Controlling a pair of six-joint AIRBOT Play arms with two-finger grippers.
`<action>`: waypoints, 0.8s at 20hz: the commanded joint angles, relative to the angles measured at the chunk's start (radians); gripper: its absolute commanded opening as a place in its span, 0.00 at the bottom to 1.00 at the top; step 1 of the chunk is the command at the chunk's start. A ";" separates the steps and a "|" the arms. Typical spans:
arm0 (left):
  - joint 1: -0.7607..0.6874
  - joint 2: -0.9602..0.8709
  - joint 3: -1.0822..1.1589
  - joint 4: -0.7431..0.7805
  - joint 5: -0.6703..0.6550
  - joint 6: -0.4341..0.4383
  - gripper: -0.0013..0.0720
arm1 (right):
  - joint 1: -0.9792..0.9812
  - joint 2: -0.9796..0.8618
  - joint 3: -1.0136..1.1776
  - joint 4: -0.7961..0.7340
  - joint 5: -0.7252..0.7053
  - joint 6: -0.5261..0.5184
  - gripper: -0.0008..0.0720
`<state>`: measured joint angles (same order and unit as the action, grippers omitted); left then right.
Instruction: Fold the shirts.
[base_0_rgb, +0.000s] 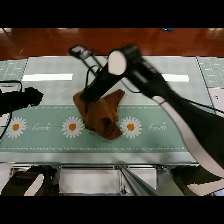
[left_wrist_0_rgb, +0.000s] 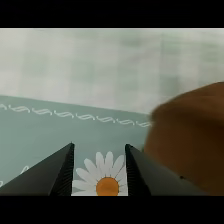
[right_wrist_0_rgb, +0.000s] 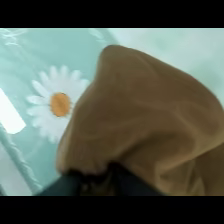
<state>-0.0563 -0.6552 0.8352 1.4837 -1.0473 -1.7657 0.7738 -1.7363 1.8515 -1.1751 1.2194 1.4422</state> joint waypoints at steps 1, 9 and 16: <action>0.000 -0.001 -0.048 -0.042 -0.011 -0.001 0.56 | -0.003 -0.092 0.003 0.152 -0.111 0.020 0.59; 0.000 -0.089 -0.090 -0.165 -0.175 -0.002 0.56 | -0.613 0.238 -0.227 0.170 0.042 0.000 0.59; 0.084 -0.397 -0.163 -0.620 -0.076 0.269 0.56 | -1.005 0.596 -1.126 0.515 -0.104 -0.278 0.58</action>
<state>0.0063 -0.9379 0.6846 1.1259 -1.1603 -1.6588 -0.0967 -1.2583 1.0206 -0.8040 1.1393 1.2892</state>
